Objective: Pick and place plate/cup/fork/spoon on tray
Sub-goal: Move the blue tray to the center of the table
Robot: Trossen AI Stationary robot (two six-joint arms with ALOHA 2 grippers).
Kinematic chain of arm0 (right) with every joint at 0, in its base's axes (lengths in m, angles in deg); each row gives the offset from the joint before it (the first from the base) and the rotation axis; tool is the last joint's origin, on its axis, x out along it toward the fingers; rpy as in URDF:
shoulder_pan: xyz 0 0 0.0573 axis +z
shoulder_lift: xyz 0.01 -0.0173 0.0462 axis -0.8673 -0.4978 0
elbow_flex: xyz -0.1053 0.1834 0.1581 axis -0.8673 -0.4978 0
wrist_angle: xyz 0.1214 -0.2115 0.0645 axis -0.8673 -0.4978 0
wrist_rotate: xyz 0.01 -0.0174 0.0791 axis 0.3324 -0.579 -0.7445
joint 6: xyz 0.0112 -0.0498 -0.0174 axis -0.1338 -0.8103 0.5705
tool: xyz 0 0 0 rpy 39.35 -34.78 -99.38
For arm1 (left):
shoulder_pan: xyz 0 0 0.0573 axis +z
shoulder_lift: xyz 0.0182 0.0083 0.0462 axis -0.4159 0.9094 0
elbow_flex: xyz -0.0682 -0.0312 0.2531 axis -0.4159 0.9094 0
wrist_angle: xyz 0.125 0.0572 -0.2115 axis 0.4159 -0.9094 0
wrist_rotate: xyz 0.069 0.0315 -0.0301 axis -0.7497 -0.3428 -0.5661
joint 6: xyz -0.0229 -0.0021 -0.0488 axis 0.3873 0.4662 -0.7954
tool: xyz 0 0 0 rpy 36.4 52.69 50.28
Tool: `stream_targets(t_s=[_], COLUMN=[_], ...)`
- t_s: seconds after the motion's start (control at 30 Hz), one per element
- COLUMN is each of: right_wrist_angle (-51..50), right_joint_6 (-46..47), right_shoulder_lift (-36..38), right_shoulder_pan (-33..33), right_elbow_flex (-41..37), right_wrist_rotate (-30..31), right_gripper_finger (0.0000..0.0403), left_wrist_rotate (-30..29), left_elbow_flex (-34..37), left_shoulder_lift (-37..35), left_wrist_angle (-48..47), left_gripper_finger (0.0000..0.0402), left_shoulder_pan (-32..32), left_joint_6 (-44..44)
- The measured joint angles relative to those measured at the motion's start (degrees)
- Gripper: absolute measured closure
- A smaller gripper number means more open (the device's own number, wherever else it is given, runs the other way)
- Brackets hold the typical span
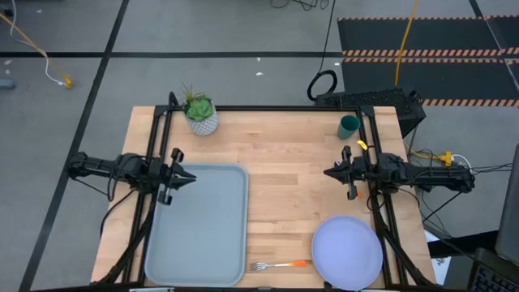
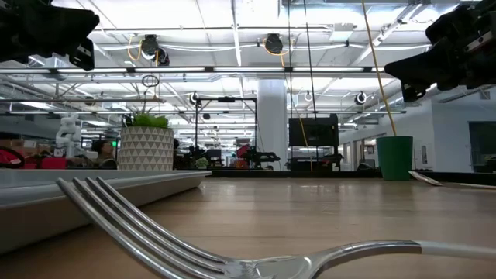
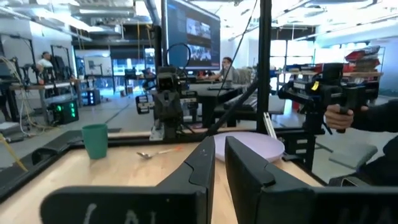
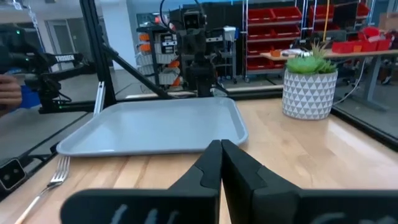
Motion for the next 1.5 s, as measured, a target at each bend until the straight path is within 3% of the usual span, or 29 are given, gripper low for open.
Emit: stream_targets(t_s=[0.17, 0.3, 0.5, 0.6, 0.8, 0.93, 1.1, 1.27, 1.5], right_wrist_angle=[1.11, 1.83, 13.77, 15.35, 16.07, 12.43, -0.91, -8.08, -26.81], right_joint_6=[-1.0, -0.38, 1.17, 0.92, -1.58, -3.38, -5.19, -7.28, -13.95], right_shoulder_lift=[-0.02, -0.59, -5.03, -8.95, -21.18, -31.08, -44.08, -55.89, -71.2], right_shoulder_pan=[0.0, 0.0, 0.0, 0.0, 0.0, 0.02, 0.02, 0.71, 3.68], right_elbow_flex=[0.0, 0.0, 0.1, 1.95, 12.03, 19.94, 31.9, 42.62, 63.53], right_wrist_rotate=[1.96, 2.97, 4.5, 4.48, 2.91, 2.55, 2.69, 3.04, 8.86], right_gripper_finger=[0.0384, 0.033, 0.0228, 0.02, 0.0199, 0.0207, 0.0208, 0.0208, 0.0208], left_wrist_rotate=[-10.29, -19.52, -20.14, -20.14, -19.91, -18.95, -18.52, -18.42, -18.42], left_elbow_flex=[0.01, 0.01, 0.01, 0.0, -0.27, -3.69, -9.48, -14.5, -18.03], left_shoulder_lift=[-0.01, 0.45, 5.01, 8.45, 15.9, 20.81, 28.24, 34.67, 38.57], left_wrist_angle=[3.94, 5.04, 13.68, 18.98, 30.3, 30.75, 29.25, 26.01, 24.74], left_gripper_finger=[0.036, 0.036, 0.036, 0.036, 0.036, 0.036, 0.036, 0.036, 0.036], left_shoulder_pan=[0.0, 0.02, 0.02, 0.02, 0.02, 0.0, -0.42, -1.03, -1.07], left_joint_6=[2.18, 3.45, 3.64, 5.24, 6.32, 4.56, 3.46, 4.77, 5.43])
